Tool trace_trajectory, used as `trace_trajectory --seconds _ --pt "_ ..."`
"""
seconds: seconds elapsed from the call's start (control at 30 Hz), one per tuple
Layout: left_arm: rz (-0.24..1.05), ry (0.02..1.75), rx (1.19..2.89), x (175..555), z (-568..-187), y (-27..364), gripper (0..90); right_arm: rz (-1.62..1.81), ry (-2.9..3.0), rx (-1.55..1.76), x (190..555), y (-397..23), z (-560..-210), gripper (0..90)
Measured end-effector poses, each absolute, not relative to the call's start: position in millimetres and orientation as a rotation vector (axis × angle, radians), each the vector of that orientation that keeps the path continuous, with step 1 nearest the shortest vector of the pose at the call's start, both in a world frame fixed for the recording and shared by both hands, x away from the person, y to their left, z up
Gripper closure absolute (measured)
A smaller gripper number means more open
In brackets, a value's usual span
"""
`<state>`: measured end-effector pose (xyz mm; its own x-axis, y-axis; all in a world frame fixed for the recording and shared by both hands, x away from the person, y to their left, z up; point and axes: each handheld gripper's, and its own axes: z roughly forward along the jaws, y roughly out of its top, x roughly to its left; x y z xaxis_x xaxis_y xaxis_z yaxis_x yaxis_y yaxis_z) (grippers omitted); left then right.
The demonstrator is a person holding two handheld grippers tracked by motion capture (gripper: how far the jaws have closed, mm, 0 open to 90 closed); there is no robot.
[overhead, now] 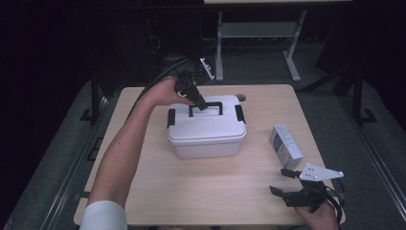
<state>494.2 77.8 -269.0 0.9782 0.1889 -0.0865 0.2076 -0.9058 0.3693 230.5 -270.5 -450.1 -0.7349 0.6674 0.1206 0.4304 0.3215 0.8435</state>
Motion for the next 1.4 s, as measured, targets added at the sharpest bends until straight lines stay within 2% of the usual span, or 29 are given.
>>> trace_trajectory --seconds 0.8,1.4 --pt "-0.029 0.231 2.89 494.8 -267.7 63.0 76.7 1.376 2.344 0.987 231.1 -269.9 -450.3 20.9" --pt "0.0 0.188 2.929 491.5 -265.2 54.2 81.8 1.371 2.347 0.983 231.1 -269.7 -450.3 20.9"
